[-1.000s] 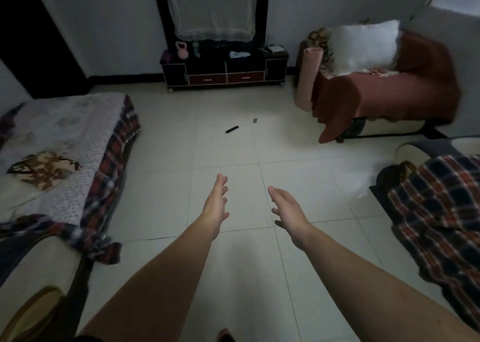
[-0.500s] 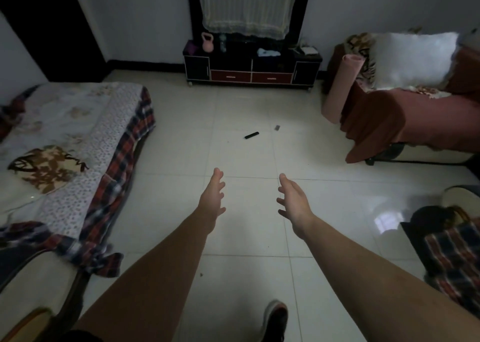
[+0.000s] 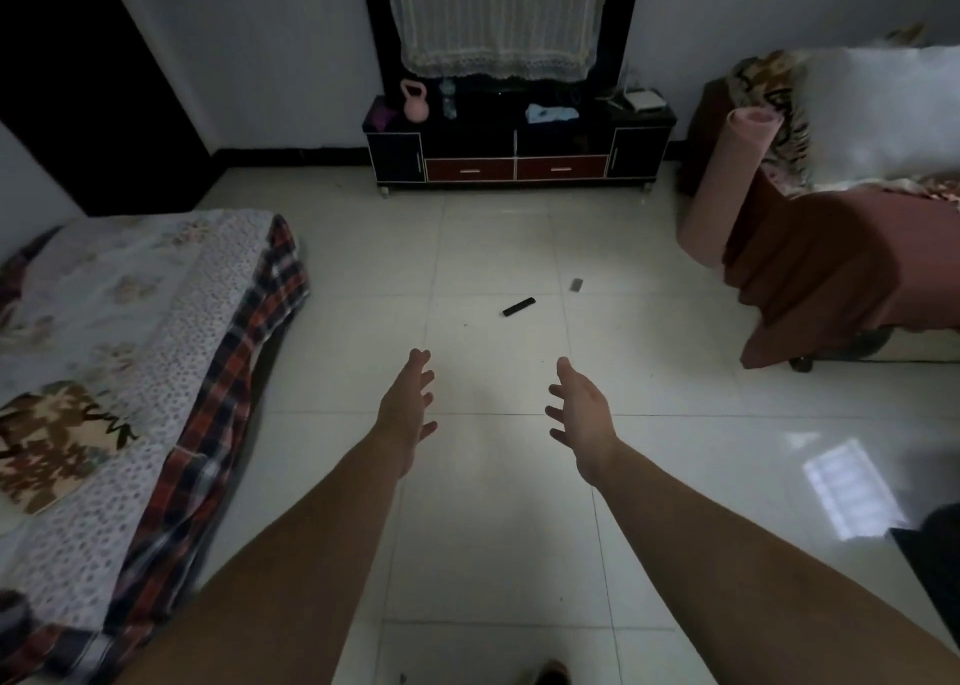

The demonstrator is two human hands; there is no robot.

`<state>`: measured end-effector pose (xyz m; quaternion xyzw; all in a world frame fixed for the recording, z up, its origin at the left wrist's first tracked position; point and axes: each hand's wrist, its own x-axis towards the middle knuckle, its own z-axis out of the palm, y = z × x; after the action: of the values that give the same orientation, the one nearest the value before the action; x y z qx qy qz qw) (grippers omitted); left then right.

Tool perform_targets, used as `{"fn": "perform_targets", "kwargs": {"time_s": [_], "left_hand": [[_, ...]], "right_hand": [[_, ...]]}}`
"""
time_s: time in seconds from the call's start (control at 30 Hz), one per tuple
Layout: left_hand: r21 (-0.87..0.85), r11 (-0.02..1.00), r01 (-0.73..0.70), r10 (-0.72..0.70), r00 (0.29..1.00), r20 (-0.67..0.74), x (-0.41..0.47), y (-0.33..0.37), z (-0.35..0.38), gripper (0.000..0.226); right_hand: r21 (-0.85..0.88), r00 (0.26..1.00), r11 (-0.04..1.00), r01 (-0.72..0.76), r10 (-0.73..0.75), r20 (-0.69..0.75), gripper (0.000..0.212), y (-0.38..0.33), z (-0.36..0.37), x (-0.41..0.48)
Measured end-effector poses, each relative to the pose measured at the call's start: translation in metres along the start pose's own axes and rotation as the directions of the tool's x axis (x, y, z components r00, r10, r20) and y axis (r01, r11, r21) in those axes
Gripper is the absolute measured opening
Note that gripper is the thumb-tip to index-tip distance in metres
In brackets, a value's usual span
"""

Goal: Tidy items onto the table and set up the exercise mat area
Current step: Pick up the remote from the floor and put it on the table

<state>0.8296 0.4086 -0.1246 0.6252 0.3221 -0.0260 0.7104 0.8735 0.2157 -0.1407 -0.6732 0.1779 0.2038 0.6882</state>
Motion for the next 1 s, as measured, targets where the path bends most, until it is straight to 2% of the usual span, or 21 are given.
{"fn": "perform_targets", "kwargs": {"time_s": [0.07, 0.13, 0.33, 0.57, 0.87, 1.0], "left_hand": [[-0.004, 1.000, 0.007, -0.007, 1.000, 0.004, 0.030, 0.019, 0.009, 0.053], [-0.009, 1.000, 0.006, -0.005, 1.000, 0.013, 0.066, 0.035, 0.017, 0.054], [-0.029, 1.000, 0.001, 0.000, 0.999, 0.038, 0.188, 0.093, 0.028, 0.054], [-0.030, 0.999, 0.042, -0.039, 0.996, 0.080, 0.332, 0.166, 0.025, 0.055], [0.018, 0.997, 0.079, -0.081, 0.989, 0.127, 0.474, 0.233, 0.044, 0.057], [0.029, 0.997, 0.066, -0.069, 0.993, 0.095, 0.551, 0.268, 0.065, 0.058]], "right_hand": [[-0.016, 1.000, 1.000, -0.007, 0.007, 0.001, 0.033, -0.019, 0.005, 0.030], [-0.034, 1.000, 0.999, 0.001, -0.001, -0.006, 0.025, -0.037, 0.013, 0.064], [-0.106, 0.999, 0.994, -0.029, 0.027, -0.021, 0.032, -0.093, 0.047, 0.171], [-0.086, 0.993, 0.993, -0.079, 0.071, -0.099, 0.037, -0.150, 0.101, 0.292], [-0.070, 0.993, 0.994, -0.085, 0.078, -0.092, 0.044, -0.225, 0.147, 0.430], [-0.063, 0.995, 0.995, -0.075, 0.070, -0.067, 0.037, -0.254, 0.151, 0.515]]}}
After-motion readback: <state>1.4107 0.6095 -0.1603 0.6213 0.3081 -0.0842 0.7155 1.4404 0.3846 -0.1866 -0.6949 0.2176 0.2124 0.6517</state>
